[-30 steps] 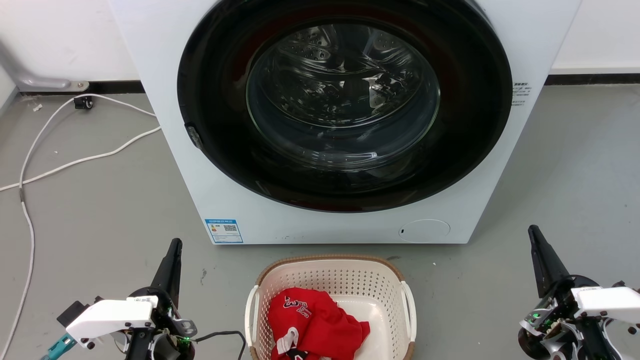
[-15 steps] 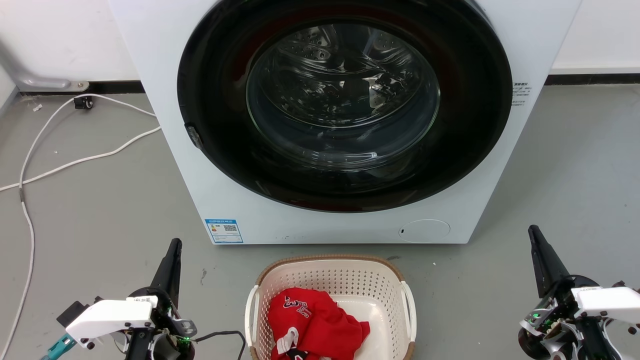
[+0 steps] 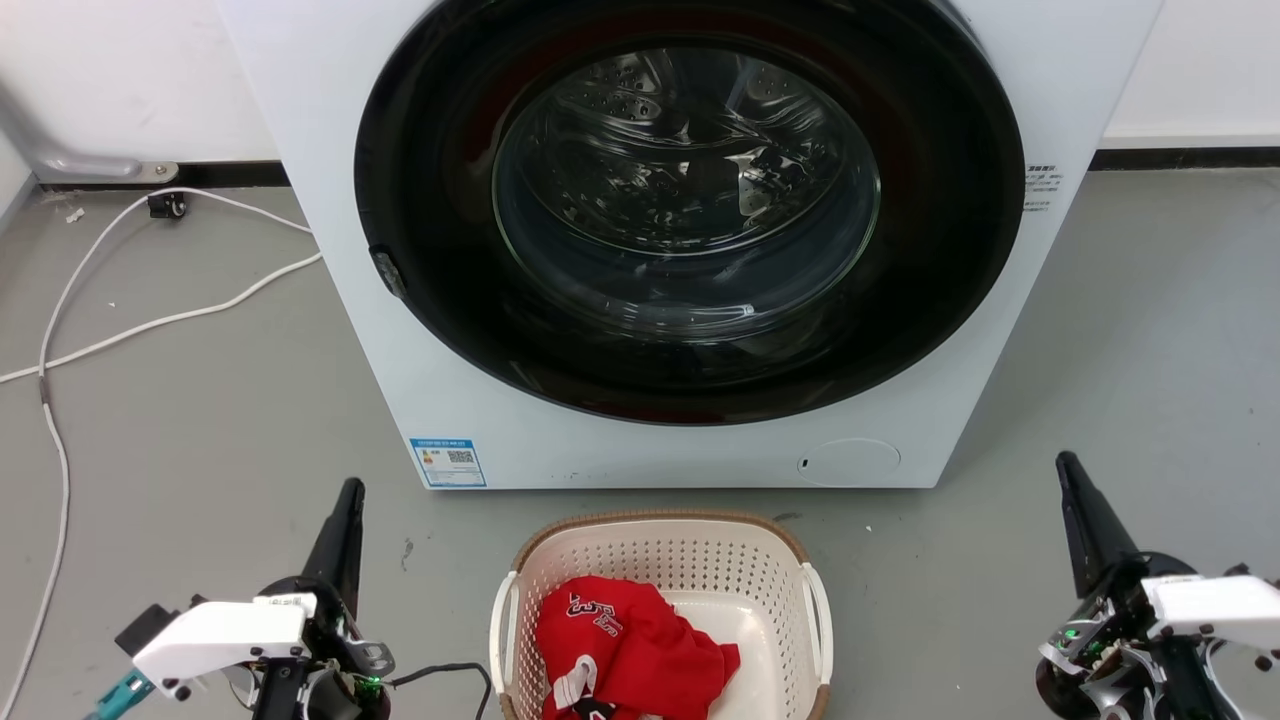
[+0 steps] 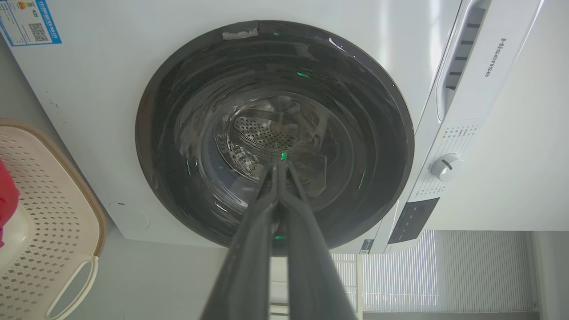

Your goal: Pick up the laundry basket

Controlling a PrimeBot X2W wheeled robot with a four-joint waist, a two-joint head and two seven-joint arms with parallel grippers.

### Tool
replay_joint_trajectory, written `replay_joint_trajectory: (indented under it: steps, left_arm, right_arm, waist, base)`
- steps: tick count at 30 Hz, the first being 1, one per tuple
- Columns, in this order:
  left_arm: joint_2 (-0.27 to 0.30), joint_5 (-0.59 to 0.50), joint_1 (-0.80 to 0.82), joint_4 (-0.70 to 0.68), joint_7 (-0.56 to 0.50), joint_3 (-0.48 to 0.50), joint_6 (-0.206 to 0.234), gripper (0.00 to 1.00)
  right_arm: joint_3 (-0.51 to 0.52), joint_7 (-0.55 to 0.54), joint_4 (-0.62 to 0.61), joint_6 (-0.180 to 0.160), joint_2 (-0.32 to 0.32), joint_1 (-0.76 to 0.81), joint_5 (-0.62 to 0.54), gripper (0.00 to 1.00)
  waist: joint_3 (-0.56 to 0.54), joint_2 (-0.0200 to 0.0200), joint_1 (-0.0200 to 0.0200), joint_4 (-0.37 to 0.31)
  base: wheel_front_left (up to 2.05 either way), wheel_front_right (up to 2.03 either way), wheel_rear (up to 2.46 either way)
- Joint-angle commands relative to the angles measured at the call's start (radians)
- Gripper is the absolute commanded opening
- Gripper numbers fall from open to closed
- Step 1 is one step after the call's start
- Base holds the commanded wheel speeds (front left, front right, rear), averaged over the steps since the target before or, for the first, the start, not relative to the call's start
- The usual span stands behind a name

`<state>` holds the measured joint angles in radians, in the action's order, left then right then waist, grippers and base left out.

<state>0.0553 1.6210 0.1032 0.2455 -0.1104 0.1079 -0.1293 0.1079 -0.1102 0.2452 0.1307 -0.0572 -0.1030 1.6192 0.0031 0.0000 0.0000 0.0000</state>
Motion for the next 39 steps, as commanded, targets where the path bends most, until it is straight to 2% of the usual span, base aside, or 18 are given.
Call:
replay_joint_trajectory:
  steps: [1, 5, 14, 23, 30, 39]
  left_arm:
    - [0.0, 0.0, 0.0, 0.0, 0.0, 0.0, 0.0, 1.0]
    - [-0.006, -0.001, -0.025, 0.026, 0.003, -0.004, 0.002, 1.0]
    - [-0.005, -0.036, -0.047, -0.012, 0.049, -0.013, 0.001, 1.0]
    - [-0.005, -0.098, -0.062, -0.028, 0.09, 0.01, 0.001, 1.0]
    - [-0.005, -0.169, -0.072, -0.039, 0.119, 0.038, 0.0, 1.0]
    - [-0.005, -0.323, -0.071, -0.106, 0.153, 0.078, 0.007, 1.0]
  right_arm:
    - [0.0, 0.0, 0.0, 0.0, 0.0, 0.0, 0.0, 1.0]
    - [-0.004, 0.003, 0.026, 0.0, 0.003, 0.026, -0.001, 1.0]
    - [-0.032, 0.049, -0.002, 0.0, 0.003, 0.041, -0.033, 1.0]
    - [-0.031, 0.09, -0.008, 0.0, 0.003, 0.048, -0.112, 1.0]
    - [-0.004, 0.119, -0.022, 0.0, 0.003, 0.044, -0.241, 1.0]
    - [0.003, 0.153, -0.098, 0.0, 0.004, 0.041, -0.462, 1.0]
  waist:
    - [0.0, 0.0, 0.0, 0.0]
    - [0.0, 0.0, 0.0, 0.0]
    - [0.0, 0.0, 0.0, 0.0]
    - [-0.001, 0.0, 0.0, -0.001]
    - [-0.001, 0.0, 0.0, 0.0]
    - [0.0, 0.0, 0.0, 0.0]
  base:
    - [0.0, 0.0, 0.0]
    - [0.0, 0.0, 0.0]
    - [0.0, 0.0, 0.0]
    - [0.0, 0.0, 0.0]
    - [0.0, 0.0, 0.0]
    - [0.0, 0.0, 0.0]
